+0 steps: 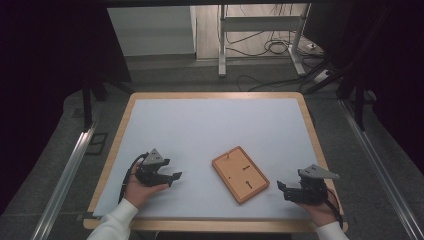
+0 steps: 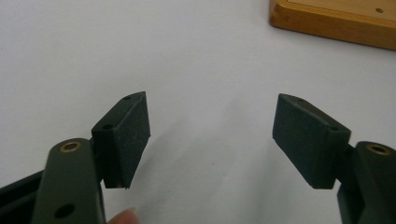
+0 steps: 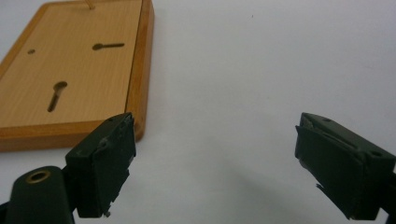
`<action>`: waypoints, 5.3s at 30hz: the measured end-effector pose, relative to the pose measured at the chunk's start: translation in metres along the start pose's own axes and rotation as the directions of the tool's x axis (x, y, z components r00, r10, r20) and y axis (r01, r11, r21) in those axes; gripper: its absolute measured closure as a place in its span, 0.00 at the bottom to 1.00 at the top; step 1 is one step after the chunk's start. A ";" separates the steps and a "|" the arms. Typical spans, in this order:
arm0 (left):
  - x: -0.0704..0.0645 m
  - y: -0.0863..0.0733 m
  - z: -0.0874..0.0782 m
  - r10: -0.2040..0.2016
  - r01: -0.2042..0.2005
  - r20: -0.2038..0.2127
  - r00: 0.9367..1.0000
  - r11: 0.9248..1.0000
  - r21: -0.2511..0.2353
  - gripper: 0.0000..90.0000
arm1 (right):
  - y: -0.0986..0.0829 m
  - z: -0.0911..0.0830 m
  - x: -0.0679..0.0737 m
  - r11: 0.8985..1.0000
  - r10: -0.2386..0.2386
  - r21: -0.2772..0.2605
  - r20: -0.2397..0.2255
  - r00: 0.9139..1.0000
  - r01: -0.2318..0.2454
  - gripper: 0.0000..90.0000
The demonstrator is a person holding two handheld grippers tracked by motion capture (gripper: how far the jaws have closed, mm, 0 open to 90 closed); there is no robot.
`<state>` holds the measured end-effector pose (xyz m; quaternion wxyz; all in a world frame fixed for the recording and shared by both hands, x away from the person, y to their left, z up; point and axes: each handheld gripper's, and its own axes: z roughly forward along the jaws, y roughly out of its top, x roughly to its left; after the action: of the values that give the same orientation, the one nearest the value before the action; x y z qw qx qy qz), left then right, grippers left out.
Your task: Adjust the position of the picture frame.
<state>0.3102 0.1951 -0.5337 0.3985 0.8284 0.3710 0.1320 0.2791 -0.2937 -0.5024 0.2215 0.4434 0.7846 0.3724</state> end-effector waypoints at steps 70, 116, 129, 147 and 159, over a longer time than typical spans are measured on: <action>-0.027 0.064 0.024 0.027 -0.028 0.071 0.997 0.999 0.017 0.32 | -0.002 0.004 0.007 0.999 -0.036 0.026 -0.002 0.999 0.036 0.16; -0.061 0.104 0.088 0.085 -0.091 0.103 0.991 0.994 0.054 0.33 | -0.004 0.005 0.006 0.999 -0.037 0.031 0.006 0.999 0.037 0.16; -0.070 0.117 0.103 0.106 -0.112 0.100 0.989 0.992 0.053 0.38 | -0.004 0.005 0.005 0.999 -0.033 0.034 0.007 0.999 0.033 0.16; -0.076 0.123 0.117 0.127 -0.130 0.079 0.989 0.991 0.038 0.67 | -0.004 0.005 0.006 0.998 -0.038 0.040 0.007 0.999 0.038 0.16; -0.075 0.122 0.122 0.120 -0.123 0.095 0.988 0.992 0.032 0.87 | -0.004 0.005 0.006 0.999 -0.036 0.038 0.008 0.999 0.036 0.16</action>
<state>0.3833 0.0223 -0.5143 0.3908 0.8621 0.3032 0.1102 0.2777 -0.2878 -0.5090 0.2229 0.4349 0.7985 0.3514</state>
